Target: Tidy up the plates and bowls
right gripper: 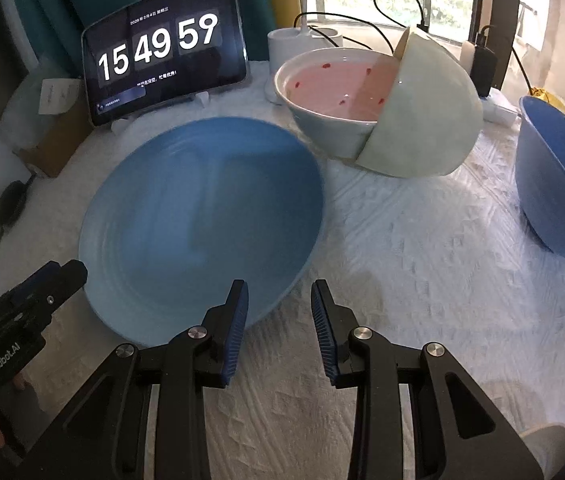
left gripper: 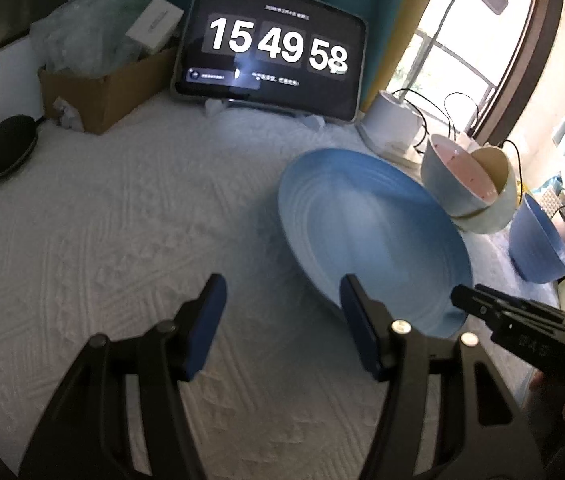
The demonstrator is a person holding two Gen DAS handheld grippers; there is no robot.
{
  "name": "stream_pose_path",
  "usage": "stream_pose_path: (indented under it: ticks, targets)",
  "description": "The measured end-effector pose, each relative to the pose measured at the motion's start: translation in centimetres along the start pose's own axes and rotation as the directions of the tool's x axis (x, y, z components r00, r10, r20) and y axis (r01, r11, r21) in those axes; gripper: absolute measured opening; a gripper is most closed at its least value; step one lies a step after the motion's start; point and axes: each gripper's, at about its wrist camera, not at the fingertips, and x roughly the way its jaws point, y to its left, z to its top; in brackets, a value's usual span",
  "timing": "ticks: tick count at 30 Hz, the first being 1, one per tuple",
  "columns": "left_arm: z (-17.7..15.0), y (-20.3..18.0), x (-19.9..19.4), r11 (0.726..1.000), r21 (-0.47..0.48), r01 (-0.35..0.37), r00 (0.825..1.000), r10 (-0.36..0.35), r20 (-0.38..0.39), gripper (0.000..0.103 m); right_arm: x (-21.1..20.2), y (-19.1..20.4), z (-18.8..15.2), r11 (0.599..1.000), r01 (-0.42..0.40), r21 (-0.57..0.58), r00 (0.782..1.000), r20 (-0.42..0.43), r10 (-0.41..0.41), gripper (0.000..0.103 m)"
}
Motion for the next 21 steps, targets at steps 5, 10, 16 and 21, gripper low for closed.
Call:
stream_pose_path:
  ticks: [5, 10, 16, 21]
  targets:
    - [-0.1, 0.0, 0.0, 1.0, -0.004, 0.0, 1.0, 0.0, -0.002, 0.06, 0.8, 0.4, 0.2, 1.0, 0.004, -0.016, 1.0, -0.021, -0.004, 0.035]
    - [-0.3, 0.1, -0.2, 1.0, -0.008, 0.002, 1.0, -0.002, -0.001, 0.06, 1.0, 0.8, 0.2, 0.999, 0.018, -0.044, 0.999, -0.035, -0.019, 0.032]
    - [-0.7, 0.2, -0.8, 1.0, -0.003, -0.003, 1.0, 0.003, 0.002, 0.06, 0.5, 0.3, -0.4, 1.0, 0.02, -0.019, 0.999, -0.049, -0.021, 0.025]
    - [-1.1, -0.4, -1.6, 1.0, 0.017, -0.002, 1.0, 0.002, 0.015, 0.06, -0.7, -0.2, -1.6, 0.999, 0.027, -0.017, 0.999, -0.041, -0.028, 0.025]
